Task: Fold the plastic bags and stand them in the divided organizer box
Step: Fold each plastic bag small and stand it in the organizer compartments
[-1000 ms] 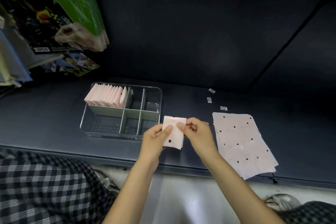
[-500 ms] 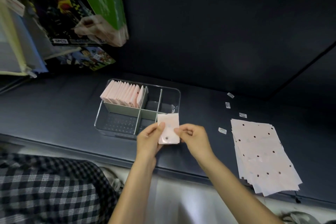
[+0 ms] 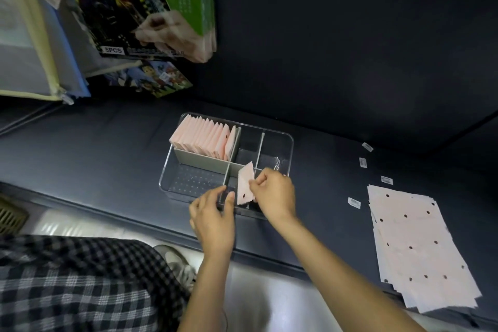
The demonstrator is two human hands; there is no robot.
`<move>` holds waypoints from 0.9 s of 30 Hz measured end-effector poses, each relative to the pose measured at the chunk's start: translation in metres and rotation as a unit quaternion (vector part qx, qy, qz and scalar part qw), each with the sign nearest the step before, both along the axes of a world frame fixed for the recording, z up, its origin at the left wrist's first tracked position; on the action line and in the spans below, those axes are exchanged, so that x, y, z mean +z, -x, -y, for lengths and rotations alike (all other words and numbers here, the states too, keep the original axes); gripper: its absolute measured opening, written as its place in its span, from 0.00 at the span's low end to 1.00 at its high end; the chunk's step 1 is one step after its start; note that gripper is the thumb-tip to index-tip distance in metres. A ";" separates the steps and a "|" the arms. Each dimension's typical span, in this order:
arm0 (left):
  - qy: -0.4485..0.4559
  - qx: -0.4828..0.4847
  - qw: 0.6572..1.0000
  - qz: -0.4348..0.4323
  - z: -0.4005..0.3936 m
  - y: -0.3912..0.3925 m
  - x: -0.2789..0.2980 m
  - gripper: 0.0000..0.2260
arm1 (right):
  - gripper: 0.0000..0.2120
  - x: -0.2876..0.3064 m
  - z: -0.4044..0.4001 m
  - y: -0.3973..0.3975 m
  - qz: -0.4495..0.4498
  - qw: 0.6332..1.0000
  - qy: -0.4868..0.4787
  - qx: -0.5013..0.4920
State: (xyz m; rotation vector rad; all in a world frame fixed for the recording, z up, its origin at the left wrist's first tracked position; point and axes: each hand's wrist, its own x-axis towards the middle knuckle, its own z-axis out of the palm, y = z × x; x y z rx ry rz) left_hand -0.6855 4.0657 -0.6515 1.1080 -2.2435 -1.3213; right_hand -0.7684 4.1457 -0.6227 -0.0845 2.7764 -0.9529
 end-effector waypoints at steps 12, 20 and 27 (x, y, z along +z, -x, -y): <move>0.066 -0.051 0.996 0.004 0.001 -0.005 -0.017 0.10 | 0.13 -0.024 0.035 -0.009 0.095 0.992 0.070 0.049; 0.088 -0.068 0.993 0.050 0.002 -0.003 -0.009 0.12 | 0.12 -0.014 -0.054 -0.017 0.066 0.978 0.194 0.035; 0.199 -0.126 0.971 -0.047 -0.048 0.001 0.011 0.07 | 0.10 -0.023 -0.253 -0.023 -0.013 0.997 0.013 -0.077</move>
